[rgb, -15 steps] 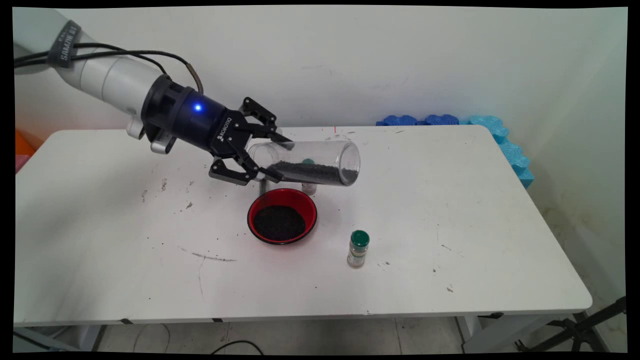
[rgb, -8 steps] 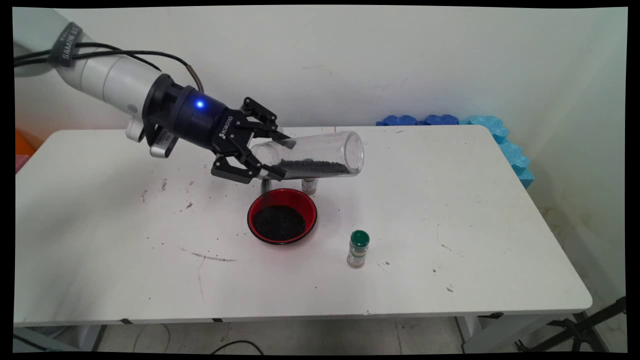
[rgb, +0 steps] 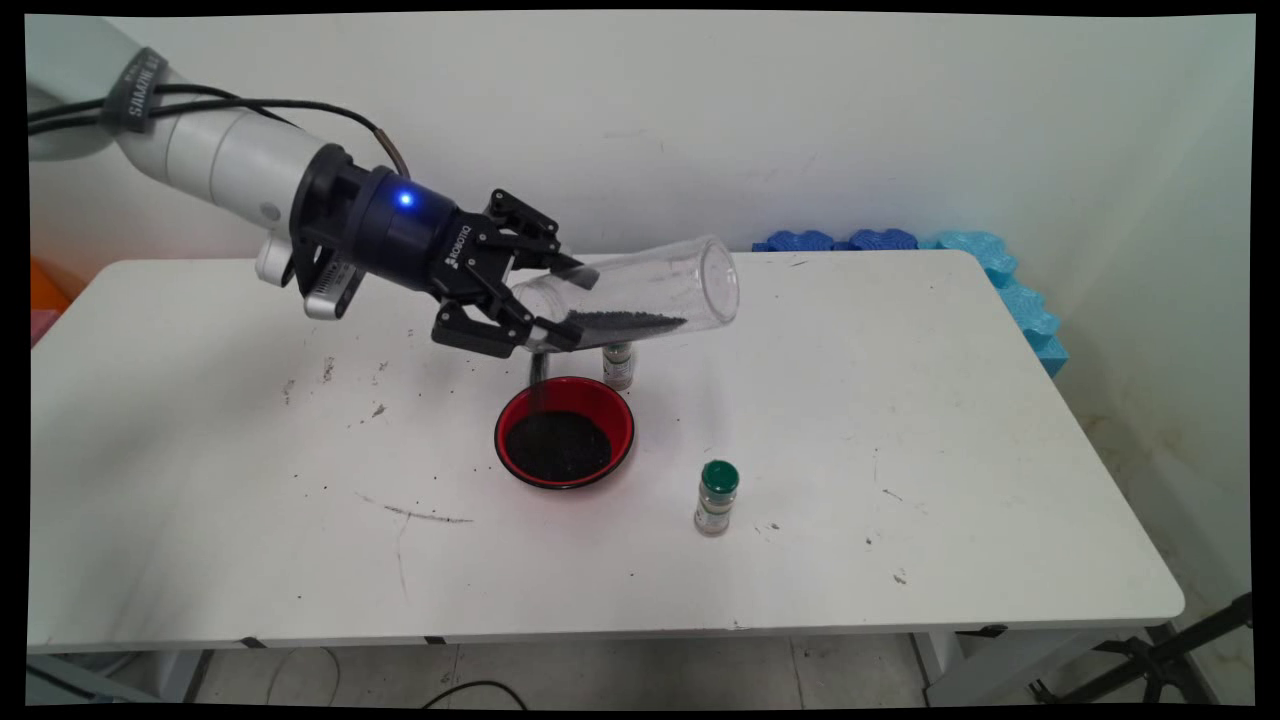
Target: Pour the black seasoning powder in the red bowl
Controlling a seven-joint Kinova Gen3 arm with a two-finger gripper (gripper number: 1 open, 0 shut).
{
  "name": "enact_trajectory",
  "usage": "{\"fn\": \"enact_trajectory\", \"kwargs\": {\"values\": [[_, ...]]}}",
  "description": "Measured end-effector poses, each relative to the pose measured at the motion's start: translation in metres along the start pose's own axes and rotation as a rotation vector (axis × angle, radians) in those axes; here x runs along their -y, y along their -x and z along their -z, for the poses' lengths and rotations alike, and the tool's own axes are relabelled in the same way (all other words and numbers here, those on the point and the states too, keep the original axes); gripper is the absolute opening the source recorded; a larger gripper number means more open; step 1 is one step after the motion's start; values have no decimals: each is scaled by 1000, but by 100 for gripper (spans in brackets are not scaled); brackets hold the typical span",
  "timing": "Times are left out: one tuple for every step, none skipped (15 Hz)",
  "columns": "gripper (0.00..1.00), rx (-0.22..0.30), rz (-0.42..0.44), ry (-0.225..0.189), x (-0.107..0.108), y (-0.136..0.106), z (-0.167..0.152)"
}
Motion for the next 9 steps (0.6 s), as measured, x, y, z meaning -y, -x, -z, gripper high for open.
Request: {"fn": "enact_trajectory", "kwargs": {"values": [[0,3,5,2,0,0,0],[0,9,13,6,-1,0,0],[0,14,19,10,-1,0,0],[0,19,27,14,-1,0,0],[0,23,33,17,-1,0,0],[0,26,37,19,-1,0,0],[0,31,43,22,-1,0,0],[0,36,50,26,-2,1,0],[0,41,57,30,-2,1,0]]}}
